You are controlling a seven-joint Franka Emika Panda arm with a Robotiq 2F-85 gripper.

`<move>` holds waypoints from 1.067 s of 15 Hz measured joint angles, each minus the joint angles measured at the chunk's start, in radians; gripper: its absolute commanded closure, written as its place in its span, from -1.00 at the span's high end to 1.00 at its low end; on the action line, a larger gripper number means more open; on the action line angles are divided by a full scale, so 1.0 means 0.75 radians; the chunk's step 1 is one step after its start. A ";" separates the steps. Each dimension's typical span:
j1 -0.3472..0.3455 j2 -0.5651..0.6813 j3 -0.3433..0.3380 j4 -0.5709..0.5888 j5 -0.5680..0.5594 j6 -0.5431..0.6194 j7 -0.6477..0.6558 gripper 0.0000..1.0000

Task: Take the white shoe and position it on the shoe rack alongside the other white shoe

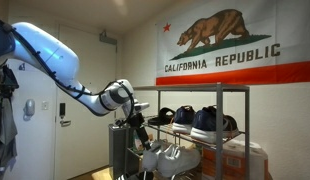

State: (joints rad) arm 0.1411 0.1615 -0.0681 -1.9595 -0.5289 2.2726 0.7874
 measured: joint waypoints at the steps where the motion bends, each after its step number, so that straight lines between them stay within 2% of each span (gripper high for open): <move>1: 0.000 -0.011 0.011 0.004 0.003 -0.034 -0.011 1.00; 6: -0.013 -0.079 0.039 0.006 0.077 -0.177 -0.168 1.00; 9: -0.037 -0.132 0.041 -0.006 0.138 -0.210 -0.294 1.00; 12: -0.074 -0.195 0.041 -0.048 0.255 -0.210 -0.483 1.00; 16: -0.136 -0.263 0.034 -0.122 0.476 -0.210 -0.824 1.00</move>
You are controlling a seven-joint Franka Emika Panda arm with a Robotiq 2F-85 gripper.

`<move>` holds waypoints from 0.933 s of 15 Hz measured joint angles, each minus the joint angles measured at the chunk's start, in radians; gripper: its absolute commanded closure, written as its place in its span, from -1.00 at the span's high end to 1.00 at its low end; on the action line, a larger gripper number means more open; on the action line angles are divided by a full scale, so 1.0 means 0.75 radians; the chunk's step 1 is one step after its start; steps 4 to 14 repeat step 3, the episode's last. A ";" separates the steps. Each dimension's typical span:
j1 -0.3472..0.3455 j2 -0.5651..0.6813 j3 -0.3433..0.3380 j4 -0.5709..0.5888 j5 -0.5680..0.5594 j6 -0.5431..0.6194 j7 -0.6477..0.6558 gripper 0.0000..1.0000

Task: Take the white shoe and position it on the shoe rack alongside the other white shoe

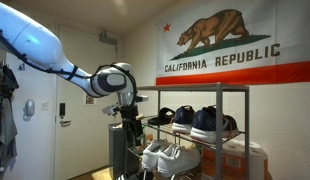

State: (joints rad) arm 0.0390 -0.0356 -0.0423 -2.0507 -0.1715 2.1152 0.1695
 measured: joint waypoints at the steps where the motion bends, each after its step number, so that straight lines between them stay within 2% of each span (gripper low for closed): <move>1: -0.014 -0.010 -0.004 -0.017 0.046 0.000 -0.077 1.00; 3: -0.032 -0.020 -0.010 -0.038 0.081 0.000 -0.147 1.00; 14: -0.032 -0.020 -0.010 -0.038 0.081 0.000 -0.147 1.00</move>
